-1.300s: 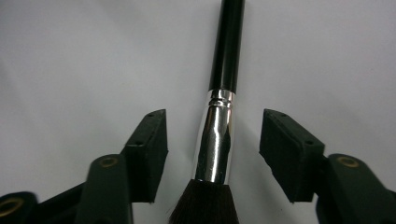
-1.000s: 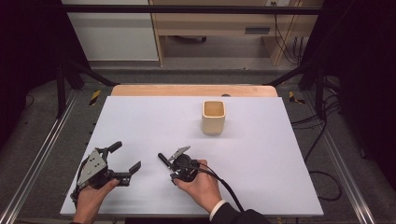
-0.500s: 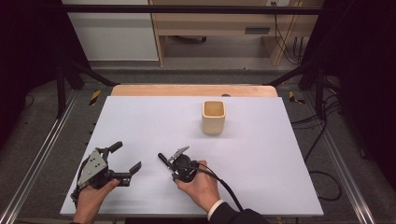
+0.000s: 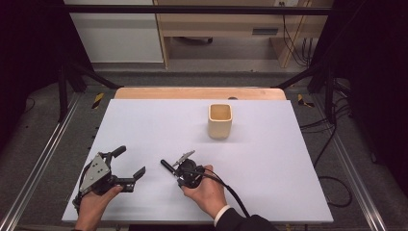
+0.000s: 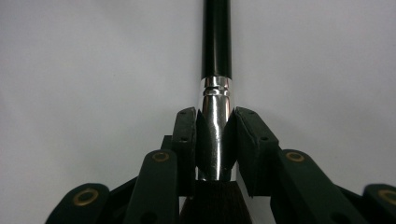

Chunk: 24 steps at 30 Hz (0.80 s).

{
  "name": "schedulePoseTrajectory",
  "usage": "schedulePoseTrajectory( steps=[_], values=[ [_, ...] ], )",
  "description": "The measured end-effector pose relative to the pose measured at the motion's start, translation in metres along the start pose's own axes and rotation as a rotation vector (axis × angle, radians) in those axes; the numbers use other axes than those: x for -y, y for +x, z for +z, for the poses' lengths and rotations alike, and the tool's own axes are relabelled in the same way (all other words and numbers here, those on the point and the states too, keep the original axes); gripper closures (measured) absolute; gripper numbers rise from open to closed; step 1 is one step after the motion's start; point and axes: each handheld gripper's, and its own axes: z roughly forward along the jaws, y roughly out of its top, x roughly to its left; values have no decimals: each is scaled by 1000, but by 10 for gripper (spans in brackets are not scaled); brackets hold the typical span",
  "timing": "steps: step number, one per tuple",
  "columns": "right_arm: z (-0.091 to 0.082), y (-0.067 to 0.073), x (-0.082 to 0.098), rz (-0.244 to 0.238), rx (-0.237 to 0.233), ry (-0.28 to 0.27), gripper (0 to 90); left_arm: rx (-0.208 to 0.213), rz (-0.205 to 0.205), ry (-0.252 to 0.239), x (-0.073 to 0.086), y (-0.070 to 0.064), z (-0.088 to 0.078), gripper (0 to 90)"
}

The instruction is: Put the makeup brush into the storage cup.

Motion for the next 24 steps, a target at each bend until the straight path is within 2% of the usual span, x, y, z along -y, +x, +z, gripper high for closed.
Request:
schedulePoseTrajectory(
  steps=[8, 16, 19, 21, 22, 24],
  values=[
    [-2, -8, -1, -31, -48, 11, 706, 3, 9, -1, -2, -2, -1, 25],
    [-10, -19, 0, -35, -78, 0, 706, 6, 40, 18, -4, -6, 0, 29],
    [-19, -30, 1, -49, -80, 1, 706, 8, 97, 53, -6, -10, 3, 31],
    [-24, -36, 1, -59, -85, 0, 706, 10, 102, 59, -6, -12, 4, 33],
    [-24, -36, 1, -59, -85, 0, 706, 10, 110, 78, -7, -14, 5, 33],
    [-32, -44, -1, -68, -94, -1, 706, 5, 171, 117, -10, -17, 8, 34]
  ],
)
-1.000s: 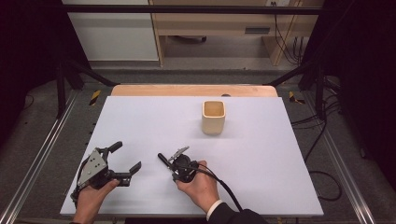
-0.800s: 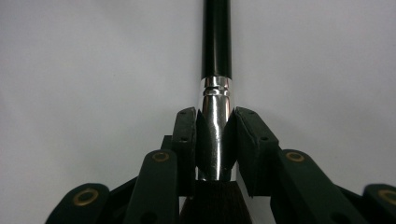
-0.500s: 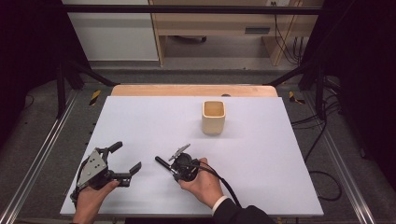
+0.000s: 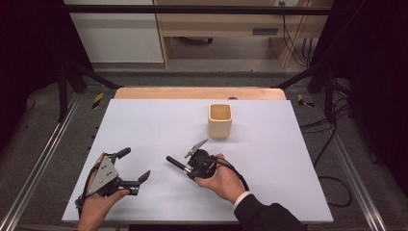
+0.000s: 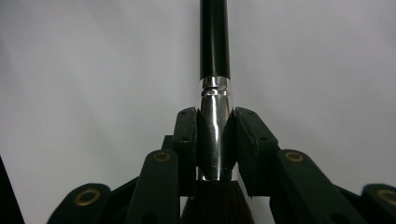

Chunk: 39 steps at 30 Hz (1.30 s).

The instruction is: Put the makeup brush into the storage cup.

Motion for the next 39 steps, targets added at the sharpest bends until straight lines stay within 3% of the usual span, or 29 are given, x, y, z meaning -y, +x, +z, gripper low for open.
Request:
schedulePoseTrajectory(
  steps=[1, 7, 9, 11, 17, 20, 27, 34, 39],
  values=[
    [-8, -7, -1, -15, -3, 0, 706, -4, 34, 16, -3, -1, 1, 39],
    [-26, -20, -2, -40, -8, 9, 706, 13, 101, 46, -16, -12, 17, 43],
    [-32, -23, -3, -42, -9, 12, 706, 35, 124, 63, -20, -18, 26, 43],
    [-39, -27, -3, -51, -4, 20, 706, 69, 178, 90, -24, -27, 40, 43],
    [-50, -33, -4, -57, -5, 32, 706, 111, 216, 92, -31, -37, 59, 43],
    [-53, -35, -5, -59, -5, 35, 706, 116, 237, 101, -33, -39, 64, 43],
    [-65, -41, -8, -85, -4, 60, 706, 116, 337, 114, -44, -47, 76, 46],
    [-76, -45, -9, -93, -2, 78, 706, 134, 367, 92, -51, -55, 83, 58],
    [-83, -48, -10, -104, 6, 99, 706, 131, 427, 88, -56, -60, 91, 61]
  ],
)
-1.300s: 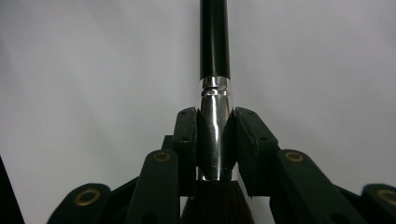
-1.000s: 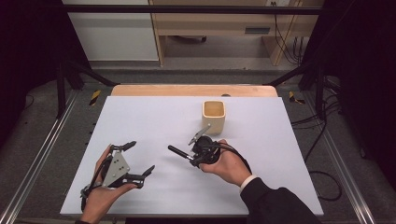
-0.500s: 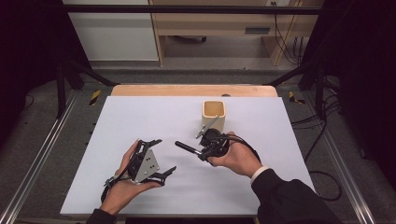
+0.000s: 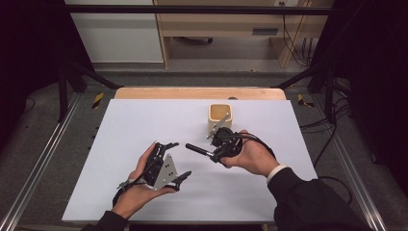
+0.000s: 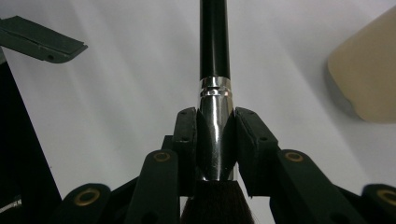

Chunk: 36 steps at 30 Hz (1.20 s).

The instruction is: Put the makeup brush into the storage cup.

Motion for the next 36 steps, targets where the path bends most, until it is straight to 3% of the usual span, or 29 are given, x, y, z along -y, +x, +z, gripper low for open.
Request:
schedulePoseTrajectory(
  steps=[7, 10, 20, 36],
  values=[
    [-1, -6, 0, -7, 4, 11, 706, 4, 4, 22, -1, -2, 11, 62],
    [-1, -7, 0, -2, 1, 8, 706, 19, -13, 35, -1, -4, 14, 62],
    [-3, -5, -3, -20, 1, 14, 706, 27, 4, 56, -4, -4, 20, 62],
    [-4, -5, -4, -22, 1, 20, 706, 5, 21, 66, -5, -5, 24, 59]
  ],
)
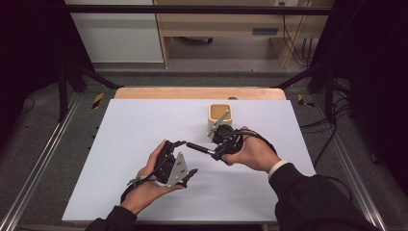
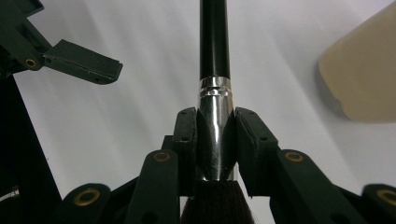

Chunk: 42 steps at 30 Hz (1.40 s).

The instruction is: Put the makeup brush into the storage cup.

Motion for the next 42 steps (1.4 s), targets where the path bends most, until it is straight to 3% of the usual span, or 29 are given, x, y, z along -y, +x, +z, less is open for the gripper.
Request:
schedulePoseTrajectory(
  steps=[23, 30, 37, 38, 40, 41, 42],
  values=[
    [5, 7, -4, -25, -18, 17, 706, -6, 72, 30, -1, -11, 8, 98],
    [6, 10, -6, -17, -26, 25, 706, -15, 107, 45, -2, -13, 9, 147],
    [7, 11, -6, -35, -30, 29, 706, -32, 115, 40, -1, -16, 12, 192],
    [7, 12, -6, -28, -32, 29, 706, -33, 145, 66, -2, -15, 11, 203],
    [7, 13, -7, -27, -35, 29, 706, -38, 148, 60, -2, -16, 11, 247],
    [7, 13, -7, -27, -35, 29, 706, -45, 130, 37, -1, -18, 13, 247],
    [7, 14, -7, -35, -35, 31, 706, -51, 173, 68, -2, -18, 12, 278]
  ],
)
